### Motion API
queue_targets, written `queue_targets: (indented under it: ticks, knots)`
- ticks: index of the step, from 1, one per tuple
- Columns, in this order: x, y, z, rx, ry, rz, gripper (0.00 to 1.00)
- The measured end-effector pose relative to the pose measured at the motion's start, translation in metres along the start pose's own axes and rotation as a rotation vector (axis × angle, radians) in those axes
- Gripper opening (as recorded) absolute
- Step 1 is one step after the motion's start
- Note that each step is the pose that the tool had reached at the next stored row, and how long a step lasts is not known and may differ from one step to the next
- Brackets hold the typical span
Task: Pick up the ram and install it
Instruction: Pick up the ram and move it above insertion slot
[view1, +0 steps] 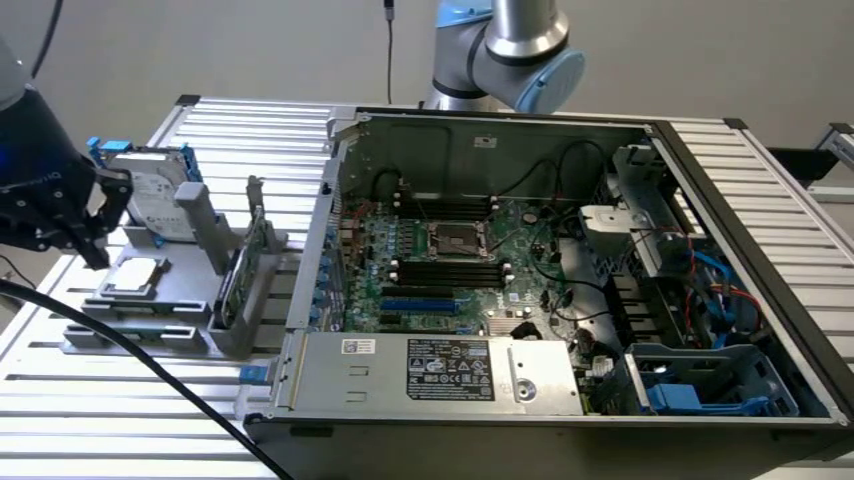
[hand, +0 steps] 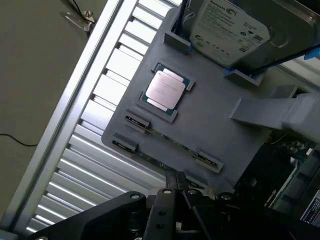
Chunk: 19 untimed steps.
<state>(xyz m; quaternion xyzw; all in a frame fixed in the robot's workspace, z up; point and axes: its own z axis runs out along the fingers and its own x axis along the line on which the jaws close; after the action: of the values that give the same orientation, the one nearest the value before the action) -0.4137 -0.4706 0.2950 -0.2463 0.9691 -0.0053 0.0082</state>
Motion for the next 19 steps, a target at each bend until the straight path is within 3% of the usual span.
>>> queue_targets:
  ticks: [19]
  knots:
    - [0.0, 0.0002, 0.0154, -0.0046, -0.0052, -0.347, 0.11]
